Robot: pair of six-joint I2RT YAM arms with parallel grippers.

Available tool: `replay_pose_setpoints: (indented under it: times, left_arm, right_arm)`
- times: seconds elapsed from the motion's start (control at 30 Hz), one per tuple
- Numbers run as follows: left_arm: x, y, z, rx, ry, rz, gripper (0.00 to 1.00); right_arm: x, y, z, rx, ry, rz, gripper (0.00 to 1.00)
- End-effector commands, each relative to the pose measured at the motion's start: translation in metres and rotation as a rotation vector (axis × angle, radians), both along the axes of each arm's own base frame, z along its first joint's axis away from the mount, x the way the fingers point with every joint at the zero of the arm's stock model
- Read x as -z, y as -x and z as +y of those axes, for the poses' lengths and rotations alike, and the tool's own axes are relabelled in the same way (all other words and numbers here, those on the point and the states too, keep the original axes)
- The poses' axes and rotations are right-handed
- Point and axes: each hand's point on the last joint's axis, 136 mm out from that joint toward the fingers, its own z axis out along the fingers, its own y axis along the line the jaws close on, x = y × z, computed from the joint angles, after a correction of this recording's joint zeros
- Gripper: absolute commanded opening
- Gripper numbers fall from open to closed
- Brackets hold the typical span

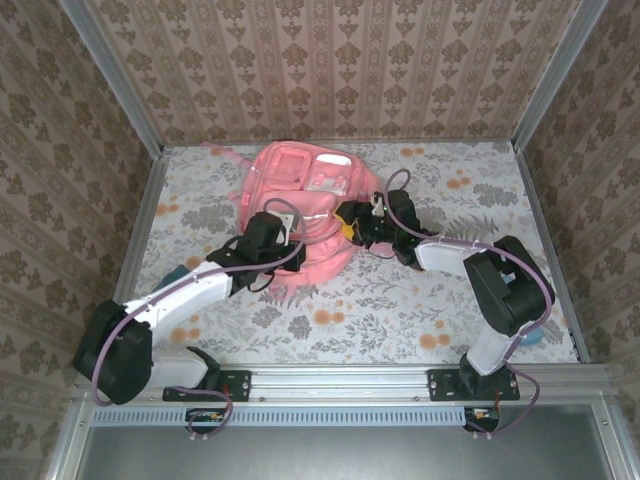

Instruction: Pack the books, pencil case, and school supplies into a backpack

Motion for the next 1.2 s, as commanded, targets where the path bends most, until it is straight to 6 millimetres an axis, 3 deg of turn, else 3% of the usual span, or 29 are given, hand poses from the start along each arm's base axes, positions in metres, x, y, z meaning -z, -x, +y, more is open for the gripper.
replay_pose_setpoints:
  times: [0.0, 0.2, 0.37, 0.47, 0.83, 1.03, 1.17]
  left_arm:
    - [-0.034, -0.001, -0.039, 0.146, 0.110, -0.092, 0.00]
    - [-0.034, -0.002, -0.049, 0.175, 0.107, -0.092, 0.00]
    - [-0.027, -0.005, -0.035, 0.127, 0.040, -0.093, 0.00]
    - [-0.015, -0.004, -0.017, 0.085, -0.021, -0.071, 0.00]
    - [0.021, -0.006, 0.053, -0.093, -0.123, -0.011, 0.00]
    - [0.028, -0.026, 0.074, -0.186, -0.166, -0.011, 0.00]
    - [0.024, -0.040, 0.078, -0.200, -0.164, -0.028, 0.00]
  right_arm:
    - [-0.008, 0.010, 0.013, -0.004, -0.043, -0.011, 0.52]
    - [-0.006, 0.014, 0.024, -0.024, -0.030, 0.004, 0.46]
    - [-0.011, 0.009, 0.017, -0.008, -0.005, -0.028, 0.19]
    - [-0.022, 0.002, 0.009, 0.004, -0.001, -0.066, 0.11]
    - [-0.045, -0.025, -0.045, 0.061, 0.008, -0.112, 0.06]
    - [-0.050, -0.035, -0.071, 0.075, 0.030, -0.117, 0.07]
    - [-0.052, -0.042, -0.087, 0.078, 0.049, -0.115, 0.06]
